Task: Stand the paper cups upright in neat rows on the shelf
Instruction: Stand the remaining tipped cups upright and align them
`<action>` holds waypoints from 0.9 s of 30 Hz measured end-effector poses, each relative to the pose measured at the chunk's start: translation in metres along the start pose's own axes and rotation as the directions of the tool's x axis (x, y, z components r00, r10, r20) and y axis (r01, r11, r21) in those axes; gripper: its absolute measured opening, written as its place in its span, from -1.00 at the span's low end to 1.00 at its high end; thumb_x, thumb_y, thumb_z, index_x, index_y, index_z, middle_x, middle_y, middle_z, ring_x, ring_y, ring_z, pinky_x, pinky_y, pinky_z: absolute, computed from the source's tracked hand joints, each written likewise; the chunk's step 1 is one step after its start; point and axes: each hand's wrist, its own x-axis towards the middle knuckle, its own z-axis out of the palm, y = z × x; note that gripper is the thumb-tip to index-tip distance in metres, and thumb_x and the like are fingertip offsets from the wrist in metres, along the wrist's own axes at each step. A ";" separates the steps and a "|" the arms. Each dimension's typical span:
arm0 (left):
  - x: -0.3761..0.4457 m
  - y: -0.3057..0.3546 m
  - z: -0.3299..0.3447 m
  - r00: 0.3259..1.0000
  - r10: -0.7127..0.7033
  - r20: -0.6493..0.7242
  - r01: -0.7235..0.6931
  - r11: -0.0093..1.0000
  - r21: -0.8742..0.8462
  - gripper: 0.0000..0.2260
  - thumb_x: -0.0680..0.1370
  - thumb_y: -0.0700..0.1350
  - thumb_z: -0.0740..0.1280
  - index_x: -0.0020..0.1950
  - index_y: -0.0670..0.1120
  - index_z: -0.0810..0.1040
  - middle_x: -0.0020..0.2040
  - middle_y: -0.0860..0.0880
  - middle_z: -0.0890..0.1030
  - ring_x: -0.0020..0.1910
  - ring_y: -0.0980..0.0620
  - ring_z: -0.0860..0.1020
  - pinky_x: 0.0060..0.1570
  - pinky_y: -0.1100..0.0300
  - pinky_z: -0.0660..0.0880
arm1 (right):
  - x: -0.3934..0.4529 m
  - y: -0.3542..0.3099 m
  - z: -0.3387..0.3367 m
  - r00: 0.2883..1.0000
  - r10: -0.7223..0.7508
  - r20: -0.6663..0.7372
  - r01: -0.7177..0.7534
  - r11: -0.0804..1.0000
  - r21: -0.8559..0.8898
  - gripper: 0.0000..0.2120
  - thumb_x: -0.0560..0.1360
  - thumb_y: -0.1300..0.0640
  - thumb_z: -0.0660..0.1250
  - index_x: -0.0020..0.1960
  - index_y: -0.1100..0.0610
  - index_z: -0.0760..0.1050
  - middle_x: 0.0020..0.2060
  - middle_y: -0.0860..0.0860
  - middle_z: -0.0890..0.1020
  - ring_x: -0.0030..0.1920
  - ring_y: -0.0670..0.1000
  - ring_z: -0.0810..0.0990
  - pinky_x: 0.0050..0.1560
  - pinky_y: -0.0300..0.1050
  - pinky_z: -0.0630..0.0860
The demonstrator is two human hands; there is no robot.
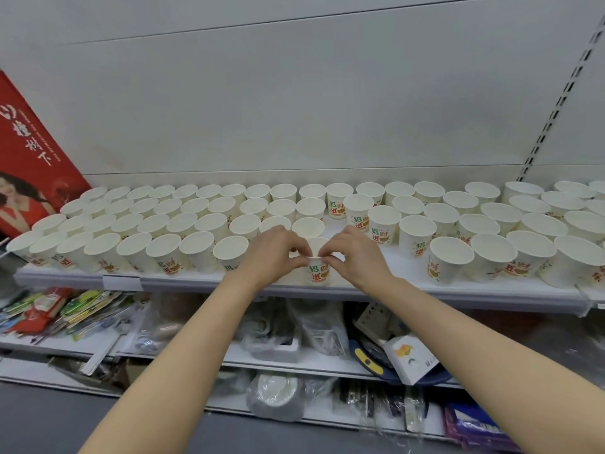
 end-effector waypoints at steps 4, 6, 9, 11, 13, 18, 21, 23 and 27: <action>0.002 -0.008 -0.008 1.000 0.025 0.000 -0.025 0.996 0.089 -0.94 0.50 0.06 0.43 -0.05 0.15 0.68 -0.07 0.16 0.65 -0.03 0.10 0.48 -0.16 0.18 0.41 | -0.002 -0.004 0.004 0.999 0.021 -0.050 -0.022 1.000 -0.017 -0.92 0.45 0.10 0.44 -0.06 0.05 0.66 -0.11 -0.06 0.68 -0.07 0.00 0.51 -0.16 -0.12 0.45; 0.004 -0.012 -0.012 0.999 0.043 0.003 -0.043 0.989 0.139 -0.92 0.51 0.05 0.42 -0.03 0.13 0.69 -0.05 0.14 0.66 -0.01 0.09 0.49 -0.16 0.19 0.39 | -0.006 -0.002 0.003 0.997 0.059 -0.056 -0.061 0.997 -0.037 -0.90 0.45 0.12 0.45 -0.04 0.06 0.65 -0.09 -0.04 0.68 -0.05 0.03 0.54 -0.13 -0.06 0.50; 0.006 -0.016 -0.011 0.996 0.081 0.025 -0.084 0.978 0.191 -0.91 0.52 0.04 0.41 -0.02 0.12 0.69 -0.04 0.12 0.66 0.00 0.07 0.50 -0.15 0.19 0.39 | -0.014 0.002 0.000 0.993 0.111 -0.051 -0.115 0.990 -0.086 -0.90 0.46 0.12 0.44 -0.03 0.06 0.65 -0.07 -0.03 0.68 -0.02 0.04 0.55 -0.08 -0.05 0.51; 0.005 -0.017 -0.008 0.994 0.107 0.035 -0.113 0.967 0.230 -0.90 0.52 0.05 0.41 -0.01 0.11 0.69 -0.04 0.09 0.67 -0.01 0.05 0.51 -0.18 0.19 0.39 | -0.020 0.005 0.000 0.991 0.110 -0.075 -0.118 0.986 -0.118 -0.91 0.43 0.14 0.46 -0.06 0.08 0.65 -0.12 -0.01 0.68 -0.06 0.08 0.57 -0.13 -0.03 0.52; 0.003 -0.019 -0.005 0.992 0.123 0.029 -0.127 0.958 0.256 -0.89 0.52 0.06 0.41 0.00 0.12 0.69 -0.03 0.07 0.67 -0.02 0.05 0.52 -0.19 0.21 0.36 | -0.027 0.008 -0.001 0.986 0.135 -0.097 -0.148 0.979 -0.142 -0.92 0.41 0.14 0.48 -0.09 0.08 0.65 -0.16 0.00 0.68 -0.09 0.09 0.57 -0.16 -0.01 0.54; -0.002 -0.024 -0.005 0.991 0.128 0.031 -0.132 0.966 0.222 -0.81 0.50 0.13 0.41 0.06 0.13 0.66 0.02 0.08 0.67 0.00 0.04 0.51 -0.16 0.17 0.40 | -0.047 0.011 -0.012 0.963 0.223 -0.151 -0.246 0.957 -0.152 -0.92 0.41 0.11 0.48 -0.10 0.08 0.65 -0.17 -0.02 0.67 -0.08 0.08 0.57 -0.15 -0.09 0.48; -0.004 -0.010 -0.005 0.992 0.111 -0.059 -0.106 0.991 0.078 -0.74 0.48 0.17 0.41 0.14 0.15 0.62 0.11 0.12 0.64 0.08 0.04 0.50 -0.09 0.11 0.46 | -0.070 0.016 -0.025 0.926 0.324 -0.192 -0.352 0.927 -0.131 -0.89 0.44 0.06 0.46 -0.06 0.05 0.65 -0.13 -0.07 0.67 -0.03 0.01 0.54 -0.12 -0.14 0.44; -0.003 0.011 0.000 0.991 0.078 -0.107 -0.084 0.995 -0.047 -0.73 0.50 0.14 0.40 0.19 0.16 0.60 0.15 0.14 0.61 0.13 0.06 0.50 -0.05 0.12 0.46 | -0.090 0.022 -0.035 0.862 0.446 -0.241 -0.470 0.882 -0.046 -0.86 0.45 0.01 0.44 -0.02 0.03 0.64 -0.09 -0.11 0.65 -0.01 -0.06 0.53 -0.08 -0.16 0.43; 0.007 0.069 0.034 0.995 0.078 -0.056 -0.091 0.955 -0.284 -0.74 0.52 0.13 0.38 0.20 0.20 0.56 0.11 0.18 0.60 0.06 0.18 0.50 0.03 0.11 0.52 | -0.128 0.036 -0.057 0.695 0.620 -0.363 -0.625 0.771 0.121 -0.86 0.44 -0.01 0.43 -0.03 0.00 0.61 -0.13 -0.17 0.62 -0.05 -0.11 0.53 -0.05 -0.07 0.51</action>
